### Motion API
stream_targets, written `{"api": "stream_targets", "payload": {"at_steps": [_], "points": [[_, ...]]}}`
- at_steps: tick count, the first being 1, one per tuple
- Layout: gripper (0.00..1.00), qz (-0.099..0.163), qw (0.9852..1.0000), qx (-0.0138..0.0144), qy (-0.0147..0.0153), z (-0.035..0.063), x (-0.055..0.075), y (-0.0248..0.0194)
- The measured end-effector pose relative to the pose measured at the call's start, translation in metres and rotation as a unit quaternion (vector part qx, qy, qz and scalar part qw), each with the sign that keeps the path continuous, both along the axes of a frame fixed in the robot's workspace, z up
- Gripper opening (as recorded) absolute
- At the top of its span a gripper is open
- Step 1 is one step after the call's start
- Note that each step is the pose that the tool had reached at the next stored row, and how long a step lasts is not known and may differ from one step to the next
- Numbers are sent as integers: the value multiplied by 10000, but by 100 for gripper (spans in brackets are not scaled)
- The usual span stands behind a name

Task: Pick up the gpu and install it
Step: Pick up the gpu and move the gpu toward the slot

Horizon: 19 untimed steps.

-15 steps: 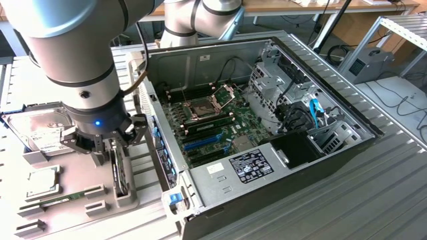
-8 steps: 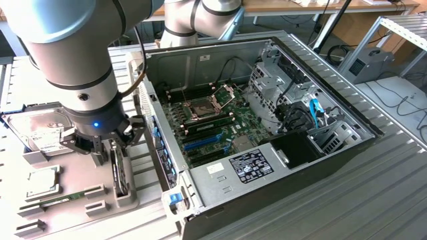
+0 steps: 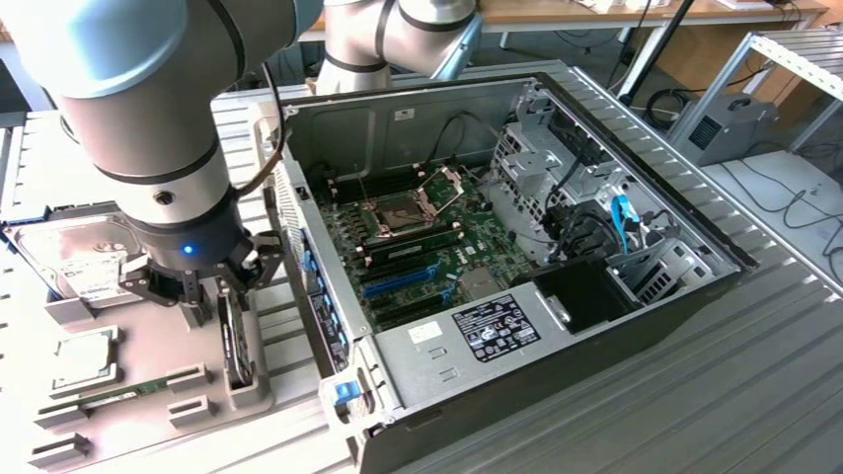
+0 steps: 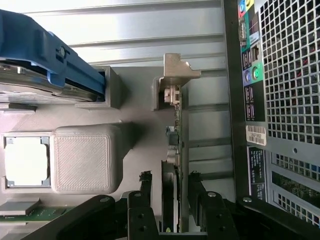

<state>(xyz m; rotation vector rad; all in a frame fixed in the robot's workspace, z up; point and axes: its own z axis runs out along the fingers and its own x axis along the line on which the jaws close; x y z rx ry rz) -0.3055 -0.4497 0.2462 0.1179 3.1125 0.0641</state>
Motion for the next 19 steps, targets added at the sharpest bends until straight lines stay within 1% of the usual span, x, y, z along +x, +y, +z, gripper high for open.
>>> {"api": "stream_targets", "payload": {"at_steps": [7, 14, 15, 17, 19], "points": [[42, 0, 10000, -2, 0, -59, -11, 4], [42, 0, 10000, -2, 0, -65, -11, 4], [40, 0, 10000, -2, 0, -65, -11, 4], [29, 0, 10000, -2, 0, -65, -11, 4], [29, 0, 10000, -2, 0, -65, -11, 4]]}}
